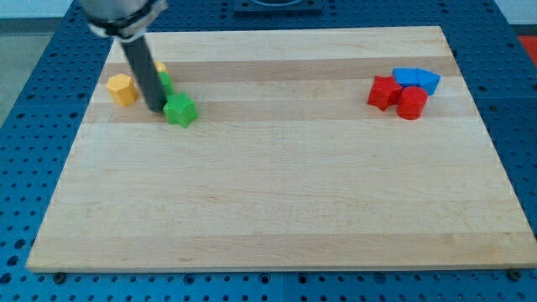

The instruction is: Push the yellow hexagon a bit up

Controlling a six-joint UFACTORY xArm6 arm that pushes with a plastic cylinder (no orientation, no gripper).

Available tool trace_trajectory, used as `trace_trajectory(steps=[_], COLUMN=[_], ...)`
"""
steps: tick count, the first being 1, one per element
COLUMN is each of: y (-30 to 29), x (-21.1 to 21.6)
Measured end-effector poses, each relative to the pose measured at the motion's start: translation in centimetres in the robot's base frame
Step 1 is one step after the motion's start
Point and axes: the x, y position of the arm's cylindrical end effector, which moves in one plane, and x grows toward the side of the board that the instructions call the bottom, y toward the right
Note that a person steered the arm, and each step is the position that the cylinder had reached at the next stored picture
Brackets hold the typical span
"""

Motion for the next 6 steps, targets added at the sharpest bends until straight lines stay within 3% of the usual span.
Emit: trace_trajectory(steps=[2,4,6], y=[0.3,-5.3,-5.8], x=[0.0,0.9,-5.2])
